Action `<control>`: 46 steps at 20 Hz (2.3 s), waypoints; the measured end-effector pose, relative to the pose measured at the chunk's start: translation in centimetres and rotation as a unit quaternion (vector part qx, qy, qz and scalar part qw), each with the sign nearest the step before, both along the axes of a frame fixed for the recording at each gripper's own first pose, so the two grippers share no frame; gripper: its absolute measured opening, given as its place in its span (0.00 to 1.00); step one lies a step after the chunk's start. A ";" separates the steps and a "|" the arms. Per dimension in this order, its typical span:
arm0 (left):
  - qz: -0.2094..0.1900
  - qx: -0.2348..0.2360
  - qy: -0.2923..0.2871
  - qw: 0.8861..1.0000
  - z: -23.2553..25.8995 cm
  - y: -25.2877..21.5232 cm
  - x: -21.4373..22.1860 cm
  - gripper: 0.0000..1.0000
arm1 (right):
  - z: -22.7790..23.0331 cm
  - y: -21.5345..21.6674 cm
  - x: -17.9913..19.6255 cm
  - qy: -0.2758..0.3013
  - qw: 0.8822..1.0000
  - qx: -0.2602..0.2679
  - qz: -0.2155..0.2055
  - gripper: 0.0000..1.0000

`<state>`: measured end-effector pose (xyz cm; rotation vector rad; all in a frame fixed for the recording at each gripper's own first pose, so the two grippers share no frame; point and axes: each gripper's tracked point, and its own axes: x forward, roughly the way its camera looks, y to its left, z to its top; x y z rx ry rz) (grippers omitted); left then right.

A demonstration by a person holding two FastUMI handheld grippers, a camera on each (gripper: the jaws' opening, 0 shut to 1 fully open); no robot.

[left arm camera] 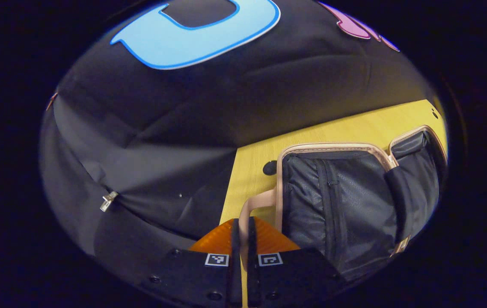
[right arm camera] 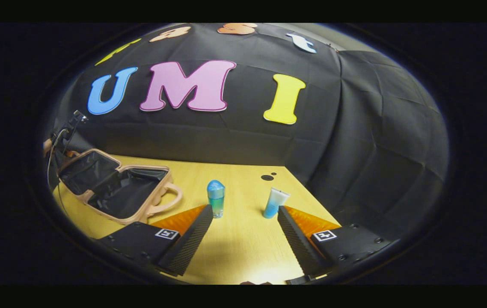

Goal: First open the suitcase, pack the skin care products into it, and then close the suitcase.

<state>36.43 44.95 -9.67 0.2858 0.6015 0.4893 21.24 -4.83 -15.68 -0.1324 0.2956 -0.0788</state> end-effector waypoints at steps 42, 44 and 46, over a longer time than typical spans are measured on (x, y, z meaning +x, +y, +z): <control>-0.364 -0.162 -0.167 0.902 -6.8 -70.5 7.8 0.95 | -9.6 -12.2 8.3 0.050 0.997 0.052 -0.016 0.98; -0.362 -0.160 -0.165 0.903 -7.3 -70.7 8.5 0.83 | -10.7 -11.7 9.2 0.060 0.996 0.067 -0.017 0.98; -0.362 -0.154 -0.164 0.905 -7.6 -70.7 9.2 0.73 | -10.8 -11.4 10.3 0.051 0.996 0.067 -0.020 0.98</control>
